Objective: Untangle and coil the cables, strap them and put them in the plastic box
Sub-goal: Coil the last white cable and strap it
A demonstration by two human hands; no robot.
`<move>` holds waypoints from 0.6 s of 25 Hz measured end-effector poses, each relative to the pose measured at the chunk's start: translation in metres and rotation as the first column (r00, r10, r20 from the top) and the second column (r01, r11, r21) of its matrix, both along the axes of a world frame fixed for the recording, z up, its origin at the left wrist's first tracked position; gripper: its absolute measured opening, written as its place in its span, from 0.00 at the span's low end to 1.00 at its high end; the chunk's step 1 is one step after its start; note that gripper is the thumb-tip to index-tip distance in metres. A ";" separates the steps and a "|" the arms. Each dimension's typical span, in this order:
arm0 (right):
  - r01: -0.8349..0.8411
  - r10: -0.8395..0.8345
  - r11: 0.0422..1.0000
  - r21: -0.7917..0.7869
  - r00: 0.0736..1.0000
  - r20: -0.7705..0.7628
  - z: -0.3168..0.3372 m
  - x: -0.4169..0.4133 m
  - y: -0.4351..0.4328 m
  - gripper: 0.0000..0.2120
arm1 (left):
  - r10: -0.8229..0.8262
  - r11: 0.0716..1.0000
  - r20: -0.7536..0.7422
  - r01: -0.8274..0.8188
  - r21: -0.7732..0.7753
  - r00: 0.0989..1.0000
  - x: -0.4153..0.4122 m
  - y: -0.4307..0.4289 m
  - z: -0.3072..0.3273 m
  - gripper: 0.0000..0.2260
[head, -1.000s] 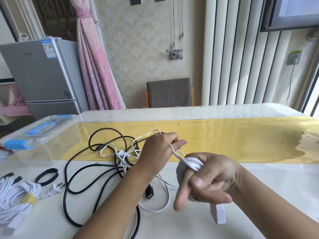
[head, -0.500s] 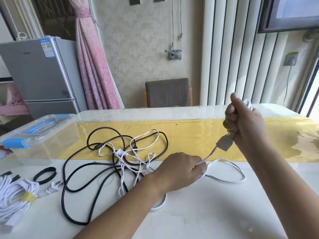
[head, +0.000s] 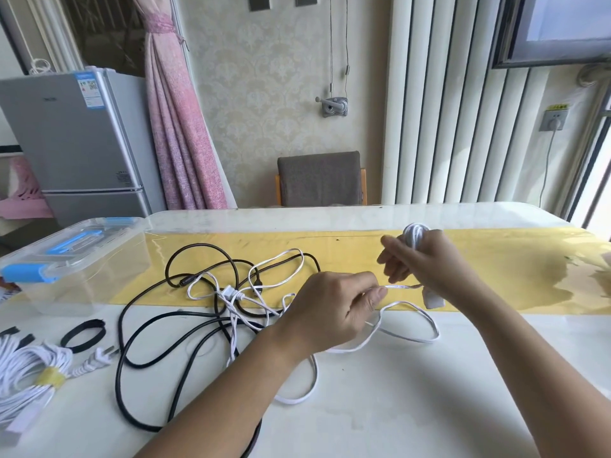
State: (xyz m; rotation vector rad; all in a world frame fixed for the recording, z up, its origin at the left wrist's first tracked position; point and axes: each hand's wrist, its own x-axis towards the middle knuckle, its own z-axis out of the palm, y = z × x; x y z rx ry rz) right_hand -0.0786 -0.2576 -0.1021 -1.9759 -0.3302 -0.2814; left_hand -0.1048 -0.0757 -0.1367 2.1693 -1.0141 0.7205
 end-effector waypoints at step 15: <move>-0.575 0.507 0.815 -0.072 0.768 -0.391 0.003 -0.023 0.022 0.25 | 0.078 0.936 -0.003 -0.075 -0.343 0.997 0.012 0.028 0.020 0.14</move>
